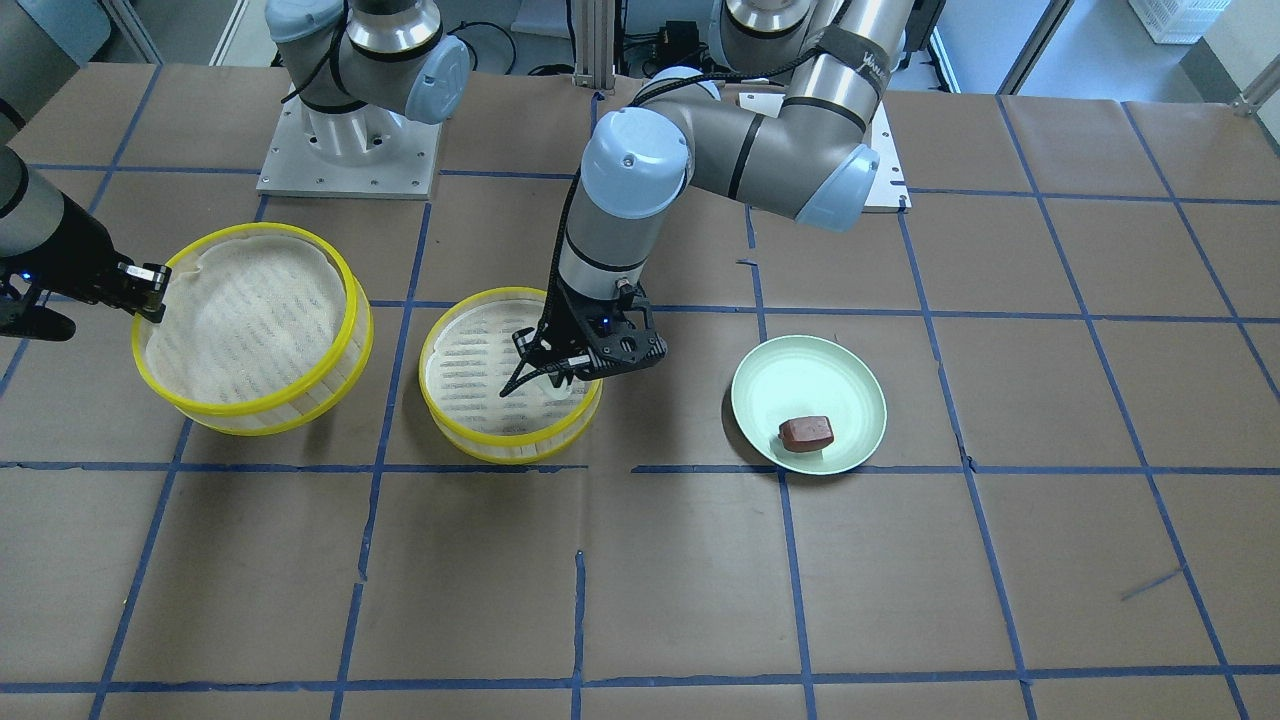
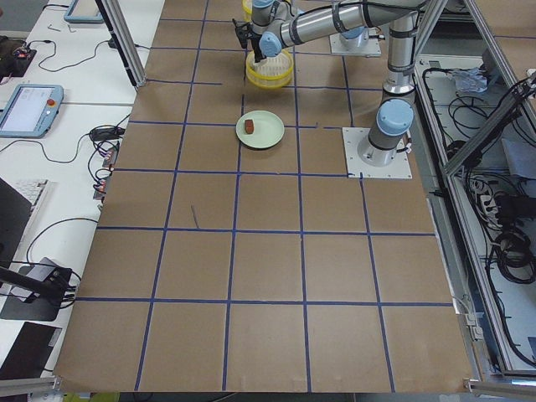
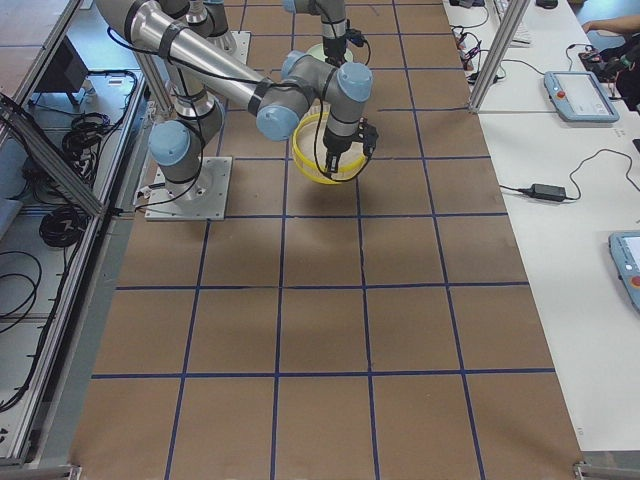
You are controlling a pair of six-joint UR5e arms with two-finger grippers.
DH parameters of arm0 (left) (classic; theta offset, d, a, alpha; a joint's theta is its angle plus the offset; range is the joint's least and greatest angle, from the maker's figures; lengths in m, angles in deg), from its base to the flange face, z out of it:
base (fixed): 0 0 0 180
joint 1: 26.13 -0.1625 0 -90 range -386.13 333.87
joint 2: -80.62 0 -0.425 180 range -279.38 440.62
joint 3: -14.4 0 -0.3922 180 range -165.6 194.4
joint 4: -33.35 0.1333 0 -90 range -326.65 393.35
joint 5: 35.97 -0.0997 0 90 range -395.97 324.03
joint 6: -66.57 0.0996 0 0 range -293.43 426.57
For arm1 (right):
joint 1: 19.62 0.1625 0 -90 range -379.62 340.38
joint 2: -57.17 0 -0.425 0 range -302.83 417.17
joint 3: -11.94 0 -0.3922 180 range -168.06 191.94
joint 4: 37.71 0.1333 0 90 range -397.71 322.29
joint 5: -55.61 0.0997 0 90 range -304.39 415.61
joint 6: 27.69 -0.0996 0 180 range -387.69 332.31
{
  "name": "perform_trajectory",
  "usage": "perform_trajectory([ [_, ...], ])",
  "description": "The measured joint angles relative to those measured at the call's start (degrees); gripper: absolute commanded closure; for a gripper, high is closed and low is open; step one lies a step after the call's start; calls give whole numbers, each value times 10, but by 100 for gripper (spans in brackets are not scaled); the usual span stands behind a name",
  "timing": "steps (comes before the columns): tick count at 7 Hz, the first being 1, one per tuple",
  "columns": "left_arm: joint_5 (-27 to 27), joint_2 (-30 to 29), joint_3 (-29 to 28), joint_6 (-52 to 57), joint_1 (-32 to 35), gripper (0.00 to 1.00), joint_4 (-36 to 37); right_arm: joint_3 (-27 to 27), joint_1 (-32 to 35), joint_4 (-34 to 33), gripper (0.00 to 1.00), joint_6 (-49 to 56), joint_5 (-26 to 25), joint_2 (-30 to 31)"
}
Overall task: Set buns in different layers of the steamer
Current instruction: 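Carry the white bun into the lower steamer tier with the left gripper and release, then set the top tier onto the lower tier with the right gripper while the left withdraws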
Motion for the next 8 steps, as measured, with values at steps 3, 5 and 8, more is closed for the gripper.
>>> perform_trajectory([
  [3,-6,-2,0,-28,23,0,3,-1,0,1,93,10,1,0],
  [5,-19,6,1,48,5,0,-2,-2,0,2,93,15,1,0],
  [8,-42,28,-2,284,-144,0,-44,-1,9,2,94,13,3,1],
])
